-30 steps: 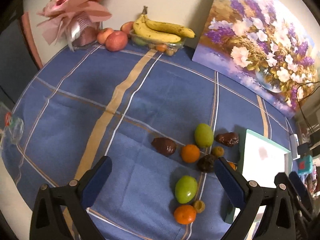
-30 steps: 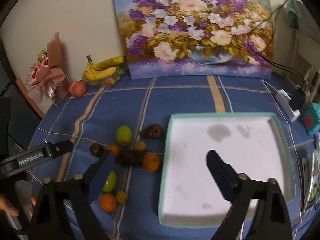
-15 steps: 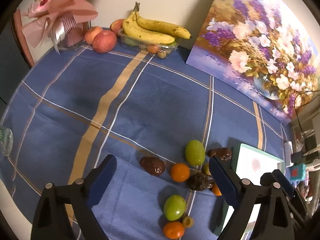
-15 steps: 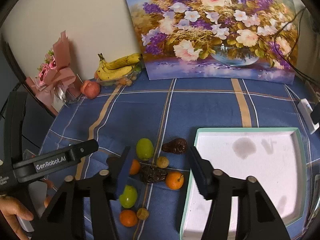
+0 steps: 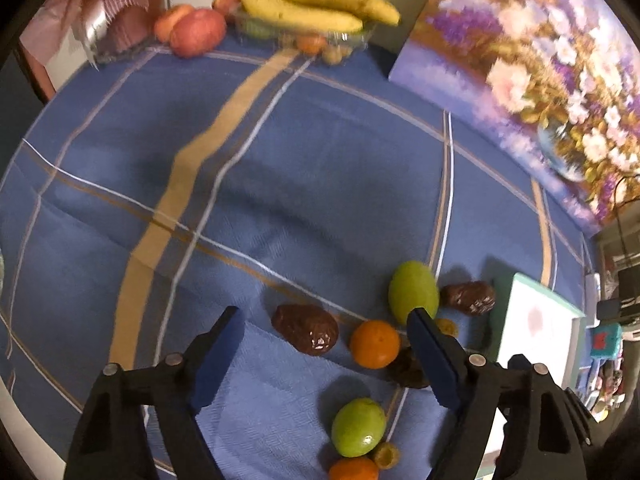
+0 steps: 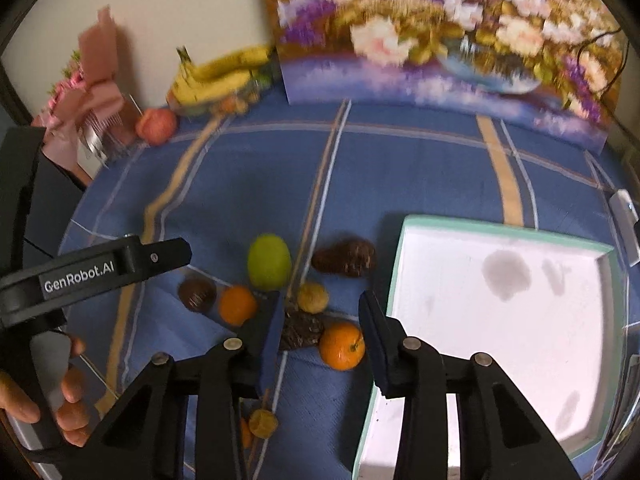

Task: Organize fruits
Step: 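Grasp a tangerine with the right tool while the left tool grasps a brown dried fruit, then carry the tangerine with the right tool while the left tool carries the brown fruit over the tray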

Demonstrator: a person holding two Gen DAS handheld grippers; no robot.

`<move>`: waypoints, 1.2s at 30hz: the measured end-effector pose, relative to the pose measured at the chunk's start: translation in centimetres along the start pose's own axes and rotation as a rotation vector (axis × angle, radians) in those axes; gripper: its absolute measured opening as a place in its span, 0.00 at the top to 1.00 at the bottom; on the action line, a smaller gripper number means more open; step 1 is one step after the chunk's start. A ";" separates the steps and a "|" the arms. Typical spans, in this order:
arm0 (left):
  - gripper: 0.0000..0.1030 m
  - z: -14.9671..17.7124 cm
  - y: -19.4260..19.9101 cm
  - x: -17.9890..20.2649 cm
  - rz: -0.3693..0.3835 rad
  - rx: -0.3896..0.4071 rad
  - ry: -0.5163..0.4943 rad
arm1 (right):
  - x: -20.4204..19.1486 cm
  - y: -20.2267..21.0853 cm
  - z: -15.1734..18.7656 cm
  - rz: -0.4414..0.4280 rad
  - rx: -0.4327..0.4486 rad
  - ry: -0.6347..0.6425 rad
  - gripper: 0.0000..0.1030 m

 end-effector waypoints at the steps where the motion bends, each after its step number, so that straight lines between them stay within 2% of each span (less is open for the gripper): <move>1: 0.19 0.2 -0.6 0.1 0.002 -0.015 -0.003 | 0.0 -0.6 0.2 0.004 -0.016 -0.001 0.63; 3: 0.22 0.6 -1.6 0.2 -0.001 -0.038 -0.006 | 0.2 -1.7 0.8 0.013 -0.050 -0.001 0.65; 6: 0.36 1.1 -2.9 0.0 -0.010 -0.066 -0.007 | 0.3 -2.9 1.6 0.029 -0.086 0.007 0.66; 7: 0.38 1.2 -3.2 -0.1 -0.015 -0.072 -0.006 | 0.4 -3.3 1.8 0.040 -0.098 0.008 0.66; 8: 0.39 1.1 -3.2 -0.2 -0.002 -0.063 0.000 | 0.6 -3.6 2.1 0.050 -0.107 0.008 0.66; 10: 0.51 1.1 -3.2 -0.1 0.005 -0.058 -0.002 | 0.7 -4.1 2.4 0.068 -0.125 0.008 0.67; 12: 0.55 1.0 -3.2 -0.1 0.002 -0.050 -0.007 | 0.9 -4.5 2.6 0.066 -0.134 0.003 0.67; 14: 0.56 1.0 -3.3 -0.2 0.009 -0.049 0.003 | 0.8 -4.4 2.5 0.070 -0.128 0.011 0.67; 15: 0.63 1.1 -3.3 -0.3 0.005 -0.050 0.006 | 0.8 -4.4 2.5 0.072 -0.127 0.014 0.67; 18: 0.66 1.5 -3.6 -0.8 0.019 -0.075 0.021 | 0.6 -4.4 2.5 0.077 -0.121 0.024 0.68; 26: 0.66 1.5 -3.2 -0.4 0.016 -0.065 0.016 | 0.5 -4.5 2.8 0.084 -0.106 0.027 0.69; 30: 0.66 0.8 -1.0 -0.3 0.031 -0.023 0.007 | 0.4 -4.0 2.6 0.081 -0.093 0.027 0.70; 36: 0.66 -0.3 3.8 0.5 0.069 0.089 -0.021 | -0.2 -0.2 1.2 0.055 0.002 0.033 0.70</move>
Point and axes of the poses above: each gripper's, at about its wrist camera, not at the fingertips, and y roughly against the way its jaws point, x to its right, z to its underside, the point moved 5 cm from there along -y, roughly the way its jaws point
